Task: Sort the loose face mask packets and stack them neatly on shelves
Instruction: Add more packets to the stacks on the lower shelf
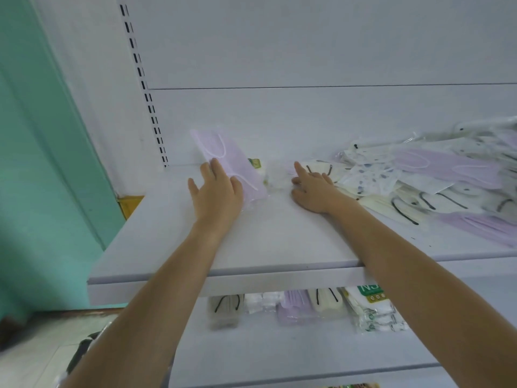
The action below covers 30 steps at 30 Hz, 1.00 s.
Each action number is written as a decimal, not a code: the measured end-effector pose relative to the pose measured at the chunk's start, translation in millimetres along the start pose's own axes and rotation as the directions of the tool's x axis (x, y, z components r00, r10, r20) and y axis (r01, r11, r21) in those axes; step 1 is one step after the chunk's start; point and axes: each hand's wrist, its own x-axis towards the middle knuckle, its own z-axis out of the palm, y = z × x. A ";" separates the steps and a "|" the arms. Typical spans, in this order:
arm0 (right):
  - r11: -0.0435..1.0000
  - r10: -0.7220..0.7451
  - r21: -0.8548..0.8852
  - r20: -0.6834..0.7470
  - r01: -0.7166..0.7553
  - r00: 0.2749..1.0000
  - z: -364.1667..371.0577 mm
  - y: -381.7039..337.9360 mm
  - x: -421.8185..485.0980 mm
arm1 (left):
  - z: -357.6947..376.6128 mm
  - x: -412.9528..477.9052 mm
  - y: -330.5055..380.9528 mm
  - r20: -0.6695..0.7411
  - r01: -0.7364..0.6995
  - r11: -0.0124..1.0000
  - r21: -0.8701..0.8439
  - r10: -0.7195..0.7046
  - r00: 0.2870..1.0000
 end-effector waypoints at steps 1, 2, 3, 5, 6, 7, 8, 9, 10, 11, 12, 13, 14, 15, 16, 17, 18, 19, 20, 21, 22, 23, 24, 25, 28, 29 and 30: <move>1.000 -0.016 -0.024 -0.056 0.014 0.998 -1.1 -1.0 0.0 | -0.3 -0.1 -1.5 -0.021 0.015 1.000 0.005 -0.015 1.000; 0.998 -0.040 -0.059 -0.106 0.034 0.994 -2.1 -2.1 -0.5 | -1.0 0.6 -3.3 -0.040 0.014 1.000 -0.026 -0.015 0.999; 0.994 -0.059 -0.103 -0.129 0.046 0.990 -2.5 -3.7 -2.0 | -2.6 1.2 -5.0 -0.054 -0.012 0.994 -0.113 0.006 0.999; 0.987 -0.075 -0.150 -0.101 0.059 0.992 -1.7 -6.0 -6.9 | -7.7 0.6 -5.9 -0.065 -0.125 0.917 -0.379 0.109 0.992; 0.989 -0.077 -0.136 -0.091 0.064 0.993 -2.0 -6.7 -9.3 | -9.7 -0.7 -5.9 -0.064 -0.188 0.859 -0.475 0.180 0.982; 0.992 -0.080 -0.103 -0.086 0.071 0.993 -3.6 -7.4 -12.5 | -11.1 -2.2 -5.6 -0.049 -0.233 0.813 -0.533 0.246 0.968; 0.995 -0.086 -0.062 -0.080 0.081 0.993 -5.6 -8.2 -15.5 | -10.8 -3.8 -5.5 -0.011 -0.251 0.792 -0.556 0.295 0.955; 0.995 -0.091 -0.043 -0.060 0.089 0.994 -7.1 -8.1 -17.7 | -9.4 -5.2 -5.4 0.044 -0.246 0.800 -0.548 0.321 0.946; 0.994 -0.096 -0.052 -0.028 0.094 0.995 -8.2 -8.6 -19.6 | -7.6 -5.5 -5.5 0.101 -0.227 0.828 -0.513 0.321 0.942; 0.991 -0.094 -0.090 0.010 0.095 0.995 -9.0 -9.7 -21.6 | -5.9 -4.8 -5.7 0.141 -0.201 0.861 -0.467 0.297 0.945; 0.987 -0.092 -0.124 0.047 0.097 0.995 -9.9 -11.1 -25.1 | -5.0 -3.1 -5.8 0.160 -0.173 0.889 -0.424 0.261 0.952; 0.984 -0.100 -0.139 0.071 0.110 0.992 -10.2 -11.1 -29.1 | -4.6 -1.4 -5.8 0.168 -0.144 0.912 -0.385 0.222 0.960; 0.984 -0.123 -0.122 0.083 0.132 0.989 -10.5 -11.1 -34.8 | -4.2 0.3 -6.0 0.175 -0.110 0.931 -0.349 0.180 0.968; 0.985 -0.148 -0.077 0.095 0.155 0.984 -10.7 -10.1 -41.6 | -3.9 1.8 -6.4 0.180 -0.069 0.942 -0.330 0.135 0.974; 0.984 -0.174 -0.007 0.095 0.176 0.980 -11.1 -7.5 -48.2 | -4.5 2.9 -6.8 0.183 -0.024 0.942 -0.335 0.090 0.979; 0.979 -0.193 0.076 0.075 0.187 0.978 -10.6 -4.8 -55.0 | -5.5 3.2 -7.1 0.185 0.008 0.935 -0.355 0.062 0.981; 0.967 -0.205 0.163 0.032 0.197 0.978 -9.7 -3.3 -62.1 | -6.4 2.7 -6.8 0.180 0.012 0.926 -0.377 0.060 0.982; 0.951 -0.207 0.228 -0.023 0.207 0.978 -7.3 -1.5 -67.1 | -7.8 1.6 -6.0 0.169 -0.007 0.919 -0.394 0.080 0.982; 0.944 -0.205 0.252 -0.052 0.212 0.977 -5.2 -1.1 -71.3 | -9.0 0.4 -5.1 0.147 -0.041 0.912 -0.408 0.110 0.983; 0.949 -0.197 0.240 -0.058 0.206 0.979 -3.7 -1.2 -73.5 | -10.4 -1.0 -4.4 0.122 -0.075 0.904 -0.421 0.138 0.983; 0.962 -0.180 0.201 -0.040 0.185 0.983 -2.6 -1.8 -74.0 | -12.1 -2.4 -3.5 0.093 -0.098 0.894 -0.438 0.153 0.984; 0.975 -0.163 0.148 -0.016 0.164 0.986 -1.7 -2.2 -72.5 | -14.1 -4.1 -3.1 0.062 -0.108 0.882 -0.458 0.153 0.986; 0.981 -0.165 0.103 0.001 0.164 0.986 -1.5 -3.2 -71.4 | -15.5 -5.1 -3.5 0.029 -0.111 0.869 -0.482 0.143 0.989; 0.979 -0.184 0.084 0.005 0.183 0.983 -2.6 -3.9 -70.8 | -17.2 -6.0 -4.1 -0.002 -0.107 0.857 -0.505 0.123 0.992; 0.945 -0.279 0.160 -0.061 0.285 0.958 -6.5 -5.5 -75.2 | -24.3 -7.9 -6.7 -0.089 -0.068 0.839 -0.539 0.023 0.996; 0.930 -0.297 0.190 -0.114 0.314 0.948 -7.2 -6.3 -78.2 | -27.1 -8.2 -7.3 -0.102 -0.038 0.844 -0.535 -0.020 0.995; 0.918 -0.300 0.210 -0.184 0.335 0.936 -7.5 -6.1 -81.0 | -29.8 -8.3 -7.9 -0.113 -0.007 0.852 -0.523 -0.061 0.992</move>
